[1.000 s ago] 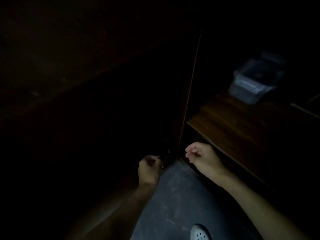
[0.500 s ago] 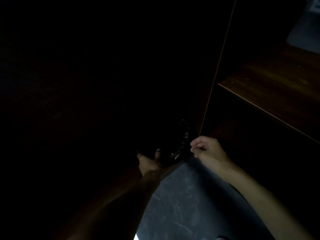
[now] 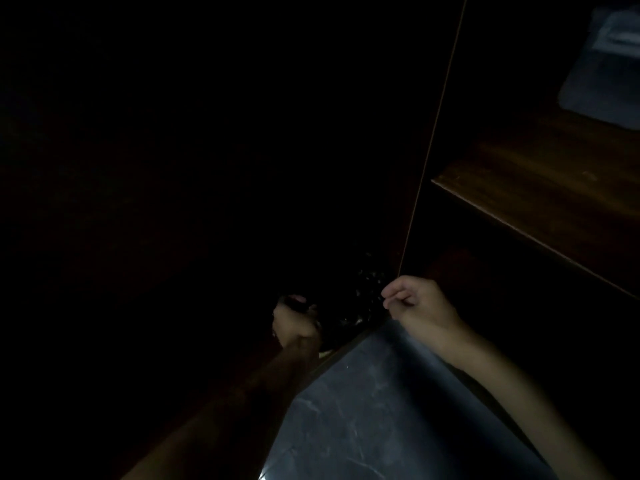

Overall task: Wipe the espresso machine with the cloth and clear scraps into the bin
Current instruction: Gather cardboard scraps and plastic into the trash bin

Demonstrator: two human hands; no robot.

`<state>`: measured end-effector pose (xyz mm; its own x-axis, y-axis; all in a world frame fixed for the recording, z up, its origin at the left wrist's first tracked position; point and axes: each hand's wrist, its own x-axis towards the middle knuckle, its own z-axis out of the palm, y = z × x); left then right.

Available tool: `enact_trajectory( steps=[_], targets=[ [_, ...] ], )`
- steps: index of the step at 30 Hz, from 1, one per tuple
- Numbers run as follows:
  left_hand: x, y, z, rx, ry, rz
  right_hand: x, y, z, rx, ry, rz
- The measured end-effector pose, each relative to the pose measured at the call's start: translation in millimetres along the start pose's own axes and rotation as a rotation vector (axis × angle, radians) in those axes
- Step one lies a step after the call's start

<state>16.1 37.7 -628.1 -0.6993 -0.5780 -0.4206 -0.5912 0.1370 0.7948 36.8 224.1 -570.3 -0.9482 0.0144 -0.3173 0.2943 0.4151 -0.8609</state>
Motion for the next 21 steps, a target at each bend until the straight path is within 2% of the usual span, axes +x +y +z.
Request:
enact_trajectory(
  steps=[3, 9, 14, 21],
  targets=[
    [-43, 39, -43, 0.118, -0.048, 0.127, -28, -51, -25, -0.013, 0.005, -0.022],
    [-165, 167, -153, 0.137, -0.190, 0.312, -112, -205, -108, -0.141, 0.013, -0.122],
    [-243, 269, -233, 0.155, -0.389, 0.489, -173, -324, -171, -0.307, 0.099, -0.274],
    [-304, 358, -292, 0.228, -0.545, 0.691, -226, -416, -225, -0.553, 0.110, -0.354]
  ],
)
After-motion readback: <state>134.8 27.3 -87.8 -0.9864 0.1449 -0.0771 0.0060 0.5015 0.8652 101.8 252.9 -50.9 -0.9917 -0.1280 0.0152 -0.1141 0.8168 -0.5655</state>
